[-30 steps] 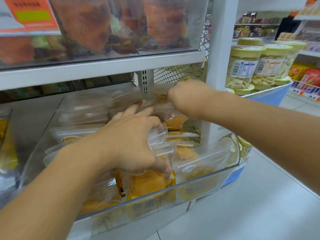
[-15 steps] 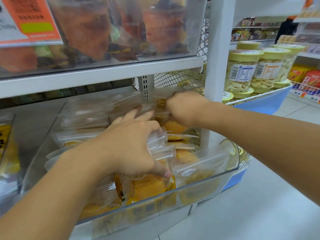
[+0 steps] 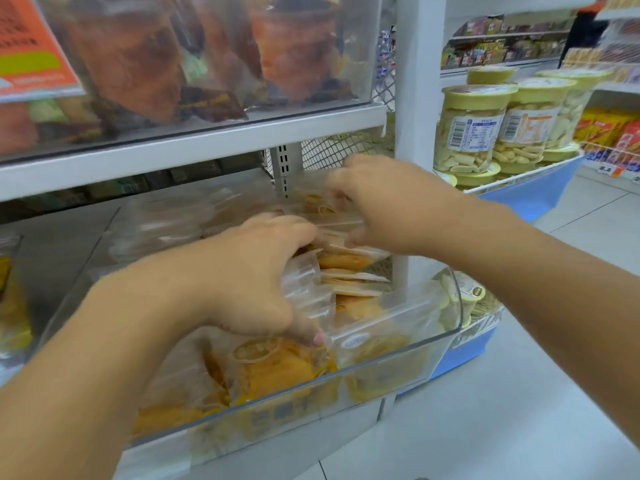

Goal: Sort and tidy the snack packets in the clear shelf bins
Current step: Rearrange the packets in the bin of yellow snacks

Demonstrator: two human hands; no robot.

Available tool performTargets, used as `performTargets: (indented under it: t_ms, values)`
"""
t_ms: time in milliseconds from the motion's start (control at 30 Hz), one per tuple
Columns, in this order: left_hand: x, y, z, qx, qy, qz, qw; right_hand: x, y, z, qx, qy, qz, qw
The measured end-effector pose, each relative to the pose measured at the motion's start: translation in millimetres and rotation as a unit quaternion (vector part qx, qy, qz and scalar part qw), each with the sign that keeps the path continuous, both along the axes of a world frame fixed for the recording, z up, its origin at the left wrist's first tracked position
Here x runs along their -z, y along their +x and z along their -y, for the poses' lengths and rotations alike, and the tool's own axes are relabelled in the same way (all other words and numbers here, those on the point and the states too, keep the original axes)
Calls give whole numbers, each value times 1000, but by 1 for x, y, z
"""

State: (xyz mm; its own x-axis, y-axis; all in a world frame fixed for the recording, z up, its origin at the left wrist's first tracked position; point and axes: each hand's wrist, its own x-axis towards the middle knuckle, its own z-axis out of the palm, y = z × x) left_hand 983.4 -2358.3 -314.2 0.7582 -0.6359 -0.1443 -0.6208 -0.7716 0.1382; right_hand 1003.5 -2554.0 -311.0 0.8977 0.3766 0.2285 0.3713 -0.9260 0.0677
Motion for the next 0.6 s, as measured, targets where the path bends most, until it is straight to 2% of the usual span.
performTargets:
  t_ms: [67, 133, 267, 367, 467, 533, 600]
  values:
    - [-5, 2, 6, -15, 26, -14, 999, -9, -16, 4, -26, 64, -82, 994]
    - [-18, 2, 13, -38, 23, -36, 998, -10, -23, 5, -32, 70, -166, 983]
    - [-31, 11, 32, -56, -22, -31, 998, 12, -14, -8, 4, -71, -186, 980]
    - [-17, 19, 45, -103, -63, -6, 993, 19, -8, -11, 37, -102, -132, 985]
    - [4, 20, 43, -134, -114, 16, 984, 16, 0, -6, 71, -104, -3, 992]
    - [10, 18, 40, -146, -139, 14, 979, 14, 6, -6, 88, -79, 60, 991]
    - [13, 18, 35, -145, -141, 25, 979, 15, 11, -8, 97, -35, 84, 991]
